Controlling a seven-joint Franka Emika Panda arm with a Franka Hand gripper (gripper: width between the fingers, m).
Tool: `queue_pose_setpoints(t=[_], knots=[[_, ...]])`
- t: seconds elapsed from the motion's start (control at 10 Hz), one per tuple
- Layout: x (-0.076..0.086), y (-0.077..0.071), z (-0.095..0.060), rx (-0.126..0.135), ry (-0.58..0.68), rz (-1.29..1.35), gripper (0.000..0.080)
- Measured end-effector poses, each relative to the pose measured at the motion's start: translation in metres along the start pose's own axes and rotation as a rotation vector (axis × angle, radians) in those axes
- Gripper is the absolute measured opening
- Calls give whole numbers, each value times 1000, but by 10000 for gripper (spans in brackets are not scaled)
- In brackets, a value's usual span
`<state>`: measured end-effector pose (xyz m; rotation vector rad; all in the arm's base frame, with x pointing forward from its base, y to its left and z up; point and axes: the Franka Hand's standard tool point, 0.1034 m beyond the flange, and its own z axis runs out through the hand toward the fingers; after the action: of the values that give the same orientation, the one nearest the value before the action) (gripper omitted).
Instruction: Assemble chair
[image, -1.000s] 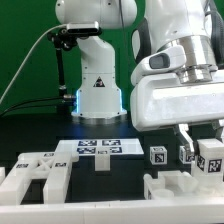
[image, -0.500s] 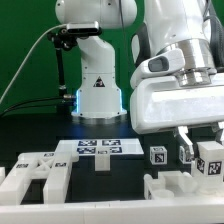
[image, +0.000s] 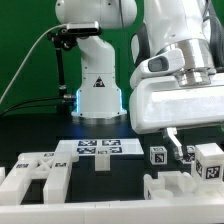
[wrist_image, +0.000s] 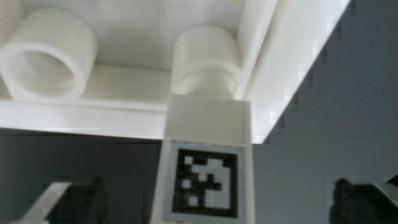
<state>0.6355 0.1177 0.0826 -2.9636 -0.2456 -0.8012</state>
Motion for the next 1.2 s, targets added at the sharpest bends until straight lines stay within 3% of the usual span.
queue_pose_setpoints(t=[0.5, 0.7, 1.0, 1.2], knots=[[-1, -1, 1, 3, -24, 8, 649], [20, -2, -2, 14, -84, 26, 649], [21, -2, 5, 23, -172, 48, 649], [15, 8, 7, 34, -301, 41, 649]])
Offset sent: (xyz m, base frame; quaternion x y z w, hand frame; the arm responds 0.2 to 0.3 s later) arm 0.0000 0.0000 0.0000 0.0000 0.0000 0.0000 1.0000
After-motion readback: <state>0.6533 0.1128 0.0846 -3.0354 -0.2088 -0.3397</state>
